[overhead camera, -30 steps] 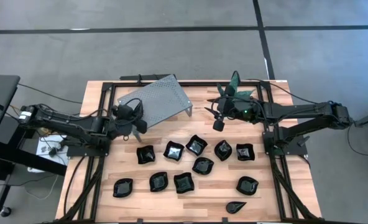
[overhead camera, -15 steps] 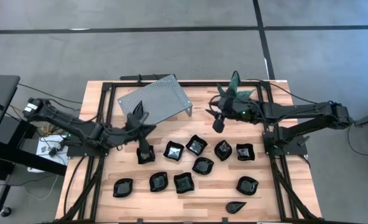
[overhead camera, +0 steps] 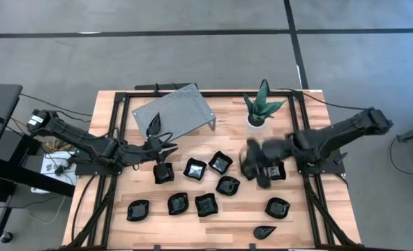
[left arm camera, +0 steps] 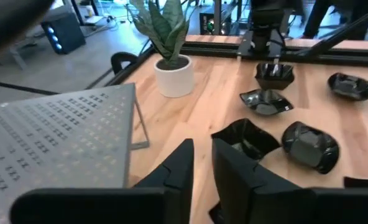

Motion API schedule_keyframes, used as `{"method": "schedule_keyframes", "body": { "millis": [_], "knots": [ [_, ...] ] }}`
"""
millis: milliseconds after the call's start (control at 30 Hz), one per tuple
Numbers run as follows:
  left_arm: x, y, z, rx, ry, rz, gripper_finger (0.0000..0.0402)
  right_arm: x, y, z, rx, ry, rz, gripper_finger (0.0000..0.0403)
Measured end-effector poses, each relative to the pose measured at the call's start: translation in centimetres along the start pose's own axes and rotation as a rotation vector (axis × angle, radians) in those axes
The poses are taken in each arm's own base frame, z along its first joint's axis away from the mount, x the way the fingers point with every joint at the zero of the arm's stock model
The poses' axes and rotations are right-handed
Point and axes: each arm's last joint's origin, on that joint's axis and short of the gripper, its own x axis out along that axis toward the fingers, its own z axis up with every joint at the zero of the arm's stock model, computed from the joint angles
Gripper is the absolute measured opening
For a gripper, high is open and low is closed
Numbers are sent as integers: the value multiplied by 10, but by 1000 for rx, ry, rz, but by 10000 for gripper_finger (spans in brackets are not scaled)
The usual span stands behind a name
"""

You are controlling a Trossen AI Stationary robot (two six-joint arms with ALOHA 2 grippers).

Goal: Pick & Place Mini shaped plates
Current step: Stack the black drop-shaped plate on the black drop-shaped plate on the shelf

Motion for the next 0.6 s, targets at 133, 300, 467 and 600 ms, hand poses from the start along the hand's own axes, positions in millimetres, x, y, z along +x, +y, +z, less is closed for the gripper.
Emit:
{"method": "schedule_keyframes", "body": {
  "millis": [133, 300, 467, 600],
  "knots": [
    [2, 5, 1, 9, -1, 23, 88, 25, 45, -21, -108, 104, 155, 118],
    [5, 8, 1, -1, 3, 42, 99, 67, 63, -56, -76, 361, 254, 122],
    [5, 9, 1, -6, 3, 51, 100, 105, 49, -72, 176, 644, 431, 119],
    [5, 9, 1, -9, 1, 50, 100, 134, 33, -77, 517, 829, 445, 116]
  ]
}}
